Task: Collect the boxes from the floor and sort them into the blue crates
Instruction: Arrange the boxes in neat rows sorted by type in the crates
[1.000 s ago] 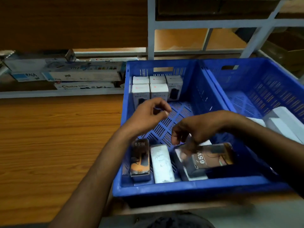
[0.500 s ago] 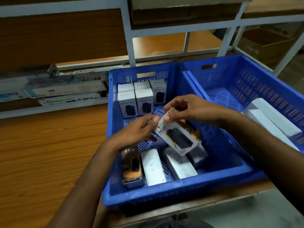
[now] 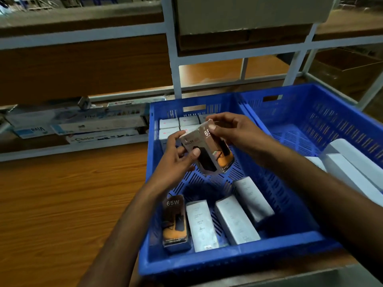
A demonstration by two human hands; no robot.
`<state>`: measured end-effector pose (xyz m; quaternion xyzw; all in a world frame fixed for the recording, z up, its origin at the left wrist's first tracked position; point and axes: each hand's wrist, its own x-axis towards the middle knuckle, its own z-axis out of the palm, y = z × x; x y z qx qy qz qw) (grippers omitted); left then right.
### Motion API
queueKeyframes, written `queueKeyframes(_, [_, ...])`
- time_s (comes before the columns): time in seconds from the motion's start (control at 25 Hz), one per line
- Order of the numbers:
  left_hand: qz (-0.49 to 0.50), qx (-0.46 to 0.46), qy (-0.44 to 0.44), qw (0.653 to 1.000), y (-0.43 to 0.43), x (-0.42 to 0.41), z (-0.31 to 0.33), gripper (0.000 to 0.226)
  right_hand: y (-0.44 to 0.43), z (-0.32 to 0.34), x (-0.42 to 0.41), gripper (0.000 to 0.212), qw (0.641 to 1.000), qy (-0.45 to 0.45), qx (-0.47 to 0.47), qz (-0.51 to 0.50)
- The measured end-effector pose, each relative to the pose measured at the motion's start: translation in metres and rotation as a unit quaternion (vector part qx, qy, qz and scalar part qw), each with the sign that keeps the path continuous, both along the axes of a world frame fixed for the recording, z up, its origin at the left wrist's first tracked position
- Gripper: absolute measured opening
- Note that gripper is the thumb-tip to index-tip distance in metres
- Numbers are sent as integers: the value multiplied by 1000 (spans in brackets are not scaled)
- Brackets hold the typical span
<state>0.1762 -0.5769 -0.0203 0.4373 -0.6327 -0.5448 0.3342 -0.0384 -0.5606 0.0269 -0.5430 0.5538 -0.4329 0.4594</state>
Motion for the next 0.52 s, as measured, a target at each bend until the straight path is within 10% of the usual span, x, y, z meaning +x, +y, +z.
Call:
queueKeyframes(0.16, [57, -14, 22, 998, -1, -1, 4, 71, 9, -8, 7, 62, 989, 105, -103, 9])
queueKeyframes(0.52, [113, -63, 45, 991, -1, -4, 15, 73, 1, -22, 1, 78, 832, 457, -314, 1])
